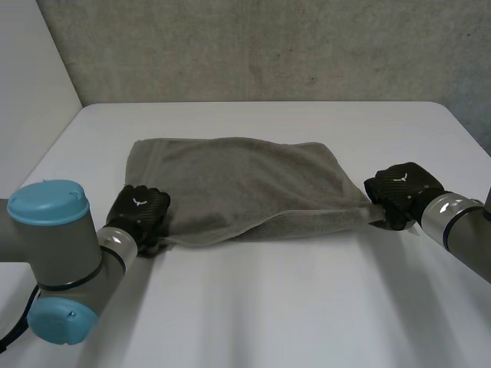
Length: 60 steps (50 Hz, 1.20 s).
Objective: Fold the towel.
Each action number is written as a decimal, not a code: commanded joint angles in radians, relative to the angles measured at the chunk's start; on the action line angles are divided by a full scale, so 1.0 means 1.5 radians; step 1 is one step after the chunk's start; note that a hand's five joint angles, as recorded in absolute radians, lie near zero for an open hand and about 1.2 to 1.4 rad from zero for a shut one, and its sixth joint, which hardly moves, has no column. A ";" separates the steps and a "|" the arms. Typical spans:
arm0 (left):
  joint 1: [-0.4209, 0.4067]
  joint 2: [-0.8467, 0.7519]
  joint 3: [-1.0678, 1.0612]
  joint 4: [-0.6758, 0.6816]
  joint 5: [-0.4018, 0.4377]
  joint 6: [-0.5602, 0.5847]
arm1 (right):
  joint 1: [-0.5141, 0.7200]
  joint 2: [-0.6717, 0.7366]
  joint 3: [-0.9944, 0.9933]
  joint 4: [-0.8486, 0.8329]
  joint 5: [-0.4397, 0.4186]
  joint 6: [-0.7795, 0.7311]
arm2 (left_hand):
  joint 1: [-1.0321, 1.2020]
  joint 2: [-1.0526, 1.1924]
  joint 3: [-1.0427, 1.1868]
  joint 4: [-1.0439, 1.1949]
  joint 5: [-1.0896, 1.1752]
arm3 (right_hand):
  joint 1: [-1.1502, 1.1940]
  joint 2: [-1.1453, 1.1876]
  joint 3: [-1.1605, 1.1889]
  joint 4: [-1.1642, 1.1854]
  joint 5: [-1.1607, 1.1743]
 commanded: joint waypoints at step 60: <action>0.112 -0.027 0.480 -0.389 0.132 0.007 | 0.078 0.208 -0.707 0.358 0.014 -0.090 | 0.453 0.449 0.448 0.449 0.451 | 0.045 0.055 0.042 0.042 0.042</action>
